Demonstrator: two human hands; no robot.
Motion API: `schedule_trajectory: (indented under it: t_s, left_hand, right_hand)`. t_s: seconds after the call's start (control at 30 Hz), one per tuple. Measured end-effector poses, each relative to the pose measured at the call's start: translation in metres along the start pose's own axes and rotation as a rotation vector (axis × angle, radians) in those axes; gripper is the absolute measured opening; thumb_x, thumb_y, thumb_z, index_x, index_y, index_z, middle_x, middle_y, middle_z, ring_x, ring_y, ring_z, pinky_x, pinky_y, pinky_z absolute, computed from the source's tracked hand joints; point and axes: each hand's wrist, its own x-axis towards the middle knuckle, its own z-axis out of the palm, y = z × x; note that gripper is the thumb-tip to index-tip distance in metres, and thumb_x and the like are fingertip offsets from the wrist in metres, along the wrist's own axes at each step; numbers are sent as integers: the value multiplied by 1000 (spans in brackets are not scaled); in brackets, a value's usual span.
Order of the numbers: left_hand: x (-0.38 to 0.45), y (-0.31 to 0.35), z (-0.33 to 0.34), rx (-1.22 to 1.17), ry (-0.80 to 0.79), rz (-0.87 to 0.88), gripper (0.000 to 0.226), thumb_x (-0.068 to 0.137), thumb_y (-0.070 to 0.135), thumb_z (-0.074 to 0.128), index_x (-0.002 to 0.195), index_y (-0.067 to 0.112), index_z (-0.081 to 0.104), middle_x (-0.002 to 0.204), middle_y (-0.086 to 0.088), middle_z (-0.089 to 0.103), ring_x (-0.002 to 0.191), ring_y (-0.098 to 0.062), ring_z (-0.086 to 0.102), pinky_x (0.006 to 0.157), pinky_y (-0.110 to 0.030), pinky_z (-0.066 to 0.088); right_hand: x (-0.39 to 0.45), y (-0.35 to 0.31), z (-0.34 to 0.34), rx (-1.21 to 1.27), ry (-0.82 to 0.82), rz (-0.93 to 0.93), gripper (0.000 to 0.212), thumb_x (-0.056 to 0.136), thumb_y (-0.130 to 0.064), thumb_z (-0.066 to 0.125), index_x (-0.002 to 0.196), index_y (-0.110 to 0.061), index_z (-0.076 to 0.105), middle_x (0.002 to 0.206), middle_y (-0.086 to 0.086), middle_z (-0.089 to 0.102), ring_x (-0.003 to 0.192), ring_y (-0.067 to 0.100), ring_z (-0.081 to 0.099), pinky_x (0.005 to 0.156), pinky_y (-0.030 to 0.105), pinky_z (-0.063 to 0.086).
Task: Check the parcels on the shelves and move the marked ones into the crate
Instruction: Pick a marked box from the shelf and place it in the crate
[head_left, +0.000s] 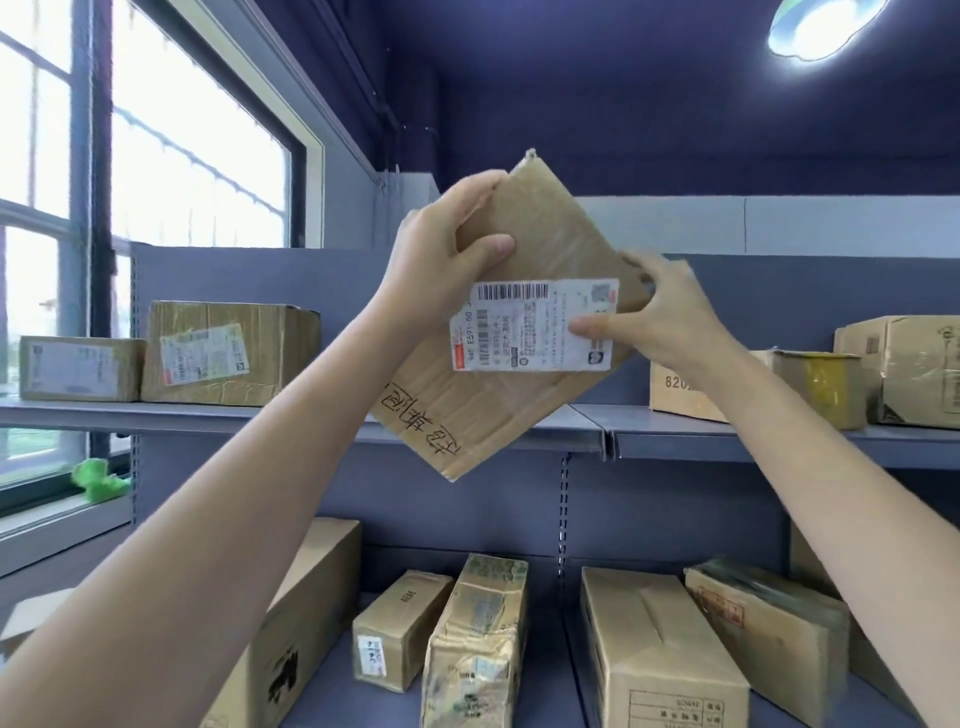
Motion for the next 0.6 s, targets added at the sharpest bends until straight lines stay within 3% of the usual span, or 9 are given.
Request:
schedule_trajectory:
  t_s: [0.1, 0.17, 0.23, 0.3, 0.33, 0.4, 0.43, 0.5, 0.6]
  left_hand:
    - [-5, 0, 7, 96, -68, 33, 44, 87, 12, 58, 130, 18, 51, 107, 10, 59, 96, -8, 54, 86, -14, 44]
    - [-7, -2, 13, 154, -78, 42, 42, 88, 10, 57, 129, 16, 52, 100, 4, 60, 86, -8, 48, 70, -5, 35]
    - [-8, -2, 19, 172, -97, 46, 41, 87, 8, 59, 127, 15, 54, 98, -5, 65, 82, -11, 47, 65, -7, 30]
    - [-7, -2, 25, 176, -148, 36, 43, 87, 10, 59, 129, 18, 52, 104, -6, 66, 91, -17, 49, 79, -13, 33]
    - [-6, -2, 29, 212, -175, 20, 45, 87, 13, 59, 131, 20, 49, 112, -4, 63, 102, -21, 48, 91, -23, 34]
    - [-11, -8, 35, 424, -177, -24, 55, 87, 24, 60, 137, 26, 38, 136, -1, 48, 128, -26, 32, 108, -49, 21]
    - [-17, -14, 37, 551, -139, -66, 66, 84, 30, 63, 140, 27, 29, 147, -1, 35, 136, -28, 19, 109, -58, 10]
    - [-38, -31, 36, 636, 24, -256, 90, 75, 43, 70, 144, 28, 15, 154, -7, 11, 142, -30, 4, 107, -63, 2]
    - [-82, -62, 35, 292, 171, -639, 107, 68, 47, 75, 147, 23, 5, 154, -8, 7, 142, -27, 5, 112, -54, 8]
  right_hand:
    - [-12, 18, 15, 164, 9, 35, 77, 56, -21, 86, 124, -22, 50, 124, 2, 47, 98, 4, 53, 69, 18, 48]
    - [-20, 30, 26, 224, -34, 76, 76, 54, -20, 87, 119, -27, 50, 117, -2, 56, 98, 4, 57, 79, 32, 54]
    - [-26, 42, 35, 306, -79, 148, 86, 50, -28, 88, 126, -30, 47, 114, -3, 64, 102, 14, 63, 83, 47, 54]
    - [-30, 54, 41, 344, -79, 192, 96, 47, -43, 87, 132, -28, 43, 115, -4, 66, 104, 17, 64, 83, 50, 54]
    - [-31, 59, 43, 355, -63, 214, 95, 50, -44, 86, 132, -24, 44, 116, -3, 66, 105, 18, 64, 84, 50, 54]
    - [-33, 65, 47, 425, -26, 244, 63, 66, -28, 81, 121, -17, 54, 110, 0, 69, 100, 18, 66, 87, 49, 53]
    - [-36, 68, 50, 480, -18, 265, 47, 72, -19, 77, 115, -15, 58, 107, 1, 70, 98, 18, 67, 89, 49, 52]
    - [-40, 74, 55, 587, 8, 327, 37, 76, -12, 73, 111, -12, 60, 106, 2, 70, 98, 18, 67, 93, 47, 50]
    - [-44, 84, 63, 659, 22, 383, 29, 79, -14, 70, 106, -15, 62, 109, 3, 69, 101, 17, 65, 97, 43, 48]
